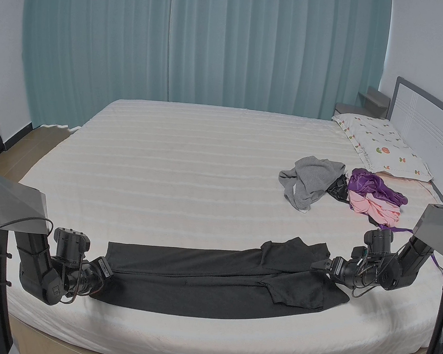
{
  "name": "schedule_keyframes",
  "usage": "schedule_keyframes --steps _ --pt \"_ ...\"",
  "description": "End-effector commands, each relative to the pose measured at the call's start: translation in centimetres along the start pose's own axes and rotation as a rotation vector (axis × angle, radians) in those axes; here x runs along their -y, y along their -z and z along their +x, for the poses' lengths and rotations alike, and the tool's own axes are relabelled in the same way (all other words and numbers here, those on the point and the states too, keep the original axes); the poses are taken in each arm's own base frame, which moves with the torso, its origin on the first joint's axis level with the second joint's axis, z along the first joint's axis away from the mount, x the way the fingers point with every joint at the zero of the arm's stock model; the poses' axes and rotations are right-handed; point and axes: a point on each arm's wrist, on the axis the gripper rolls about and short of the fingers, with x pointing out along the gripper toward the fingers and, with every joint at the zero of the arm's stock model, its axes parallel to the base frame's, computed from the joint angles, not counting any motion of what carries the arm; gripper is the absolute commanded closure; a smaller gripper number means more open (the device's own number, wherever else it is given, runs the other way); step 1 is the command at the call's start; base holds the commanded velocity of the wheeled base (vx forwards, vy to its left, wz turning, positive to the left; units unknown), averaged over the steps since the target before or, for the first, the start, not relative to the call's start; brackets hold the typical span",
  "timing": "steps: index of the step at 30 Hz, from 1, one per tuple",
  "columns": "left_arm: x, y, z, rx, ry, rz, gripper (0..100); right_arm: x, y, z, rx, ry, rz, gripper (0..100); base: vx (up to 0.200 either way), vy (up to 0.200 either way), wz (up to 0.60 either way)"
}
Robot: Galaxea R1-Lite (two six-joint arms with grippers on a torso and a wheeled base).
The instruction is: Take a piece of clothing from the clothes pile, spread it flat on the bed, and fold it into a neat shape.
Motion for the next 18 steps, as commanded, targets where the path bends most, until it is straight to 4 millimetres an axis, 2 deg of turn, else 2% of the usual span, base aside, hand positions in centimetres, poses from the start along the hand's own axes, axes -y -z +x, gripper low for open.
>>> schedule_keyframes --steps 1,2,13,18 --pt "0.0 0.0 0.0 0.001 0.001 0.0 100 0.8 0.7 0.7 -0.026 0.022 -0.019 0 0.0 0.0 0.0" --pt "0.0 0.0 0.0 -0.001 0.001 0.0 100 0.9 0.7 0.7 -0.026 0.023 -0.024 100 0.0 0.0 0.0" --pt "0.1 0.0 0.2 0.001 0.002 0.002 100 1.1 0.2 -0.1 0.003 0.049 -0.021 100 0.0 0.0 0.0" --pt "0.2 -0.2 0.3 0.007 0.01 -0.012 100 2.0 0.1 -0.5 0.012 0.07 0.0 100 0.0 0.0 0.0"
